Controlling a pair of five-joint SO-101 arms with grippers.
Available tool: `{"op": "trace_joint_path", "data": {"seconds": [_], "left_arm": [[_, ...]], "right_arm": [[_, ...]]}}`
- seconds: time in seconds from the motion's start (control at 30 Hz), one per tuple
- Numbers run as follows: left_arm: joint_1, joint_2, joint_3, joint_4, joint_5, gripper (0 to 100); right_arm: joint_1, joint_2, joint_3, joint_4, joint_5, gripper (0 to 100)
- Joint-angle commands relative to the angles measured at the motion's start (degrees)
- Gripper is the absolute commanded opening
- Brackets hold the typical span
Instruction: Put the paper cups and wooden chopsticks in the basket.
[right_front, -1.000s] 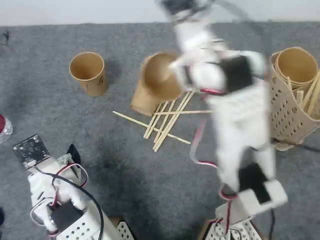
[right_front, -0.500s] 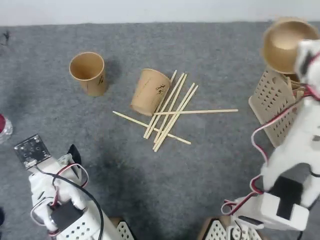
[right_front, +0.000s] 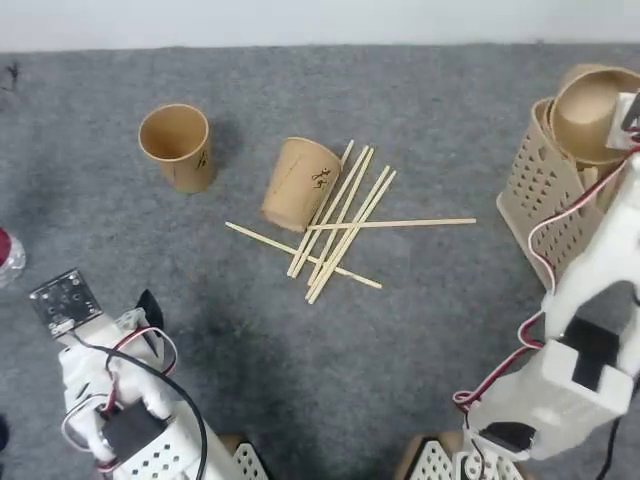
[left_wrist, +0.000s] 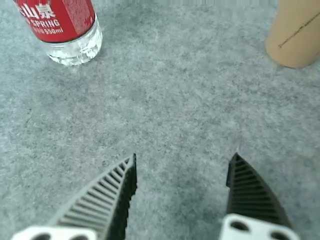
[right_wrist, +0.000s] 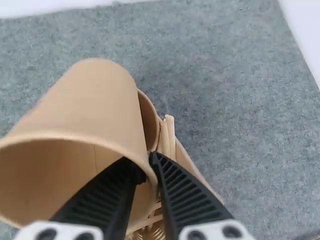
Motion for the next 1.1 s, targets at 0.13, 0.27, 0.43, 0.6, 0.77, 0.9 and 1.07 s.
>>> {"op": "trace_joint_path", "data": {"seconds": [0.13, 0.27, 0.43, 0.6, 0.77, 0.9, 1.07], "left_arm": [[0.3, -1.1, -0.2, -2.5, 0.5, 28], [0.3, -1.1, -0.2, -2.5, 0.5, 28], [0.3, -1.1, -0.2, -2.5, 0.5, 28], [0.3, -1.1, -0.2, -2.5, 0.5, 28], [0.3, -1.1, -0.2, -2.5, 0.5, 28], [0.3, -1.1, -0.1, -2.5, 0.5, 28], [0.3, -1.1, -0.1, -2.5, 0.5, 28]], "right_arm": [[1.2, -1.5, -4.8, 4.6, 0.5, 0.6], [1.1, -2.1, -8.4, 8.5, 0.5, 0.6], [1.2, -2.1, -8.4, 8.6, 0.5, 0.6], [1.6, -1.8, -8.4, 8.1, 0.5, 1.7], [1.9, 0.0, -8.6, 5.9, 0.0, 21.7], [2.0, 2.2, -8.7, -0.6, 0.0, 20.2], [1.2, 5.5, -8.5, -4.6, 0.0, 19.1]]}}
